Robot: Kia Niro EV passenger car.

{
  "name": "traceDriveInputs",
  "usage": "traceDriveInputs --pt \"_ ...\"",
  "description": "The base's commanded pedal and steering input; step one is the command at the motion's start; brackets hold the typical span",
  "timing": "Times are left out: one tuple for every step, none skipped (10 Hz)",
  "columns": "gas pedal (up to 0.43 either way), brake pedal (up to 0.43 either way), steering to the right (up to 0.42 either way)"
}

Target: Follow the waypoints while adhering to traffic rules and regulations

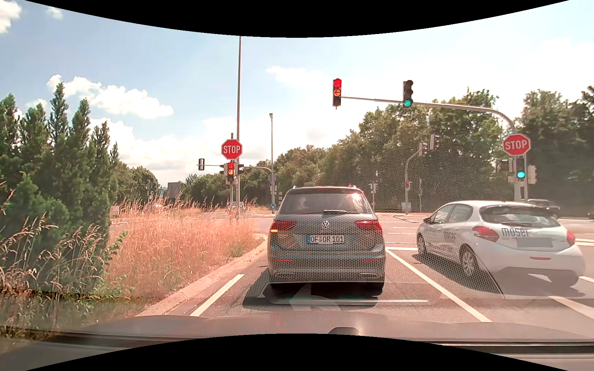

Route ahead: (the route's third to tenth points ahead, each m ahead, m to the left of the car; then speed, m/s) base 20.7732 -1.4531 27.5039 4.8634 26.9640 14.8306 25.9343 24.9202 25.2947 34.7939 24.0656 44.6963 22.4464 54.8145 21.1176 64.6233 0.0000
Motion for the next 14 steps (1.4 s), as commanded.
traceDriveInputs --pt "0.000 0.122 0.008" --pt "0.000 0.091 0.008" --pt "0.000 0.030 0.008" --pt "0.000 0.000 0.008" --pt "0.000 0.000 0.008" --pt "0.000 0.000 0.008" --pt "0.000 0.000 0.008" --pt "0.000 0.000 0.008" --pt "0.008 0.000 0.008" --pt "0.087 0.000 0.008" --pt "0.098 0.000 0.008" --pt "0.130 0.000 0.008" --pt "0.150 0.000 0.008" --pt "0.169 0.000 0.008"
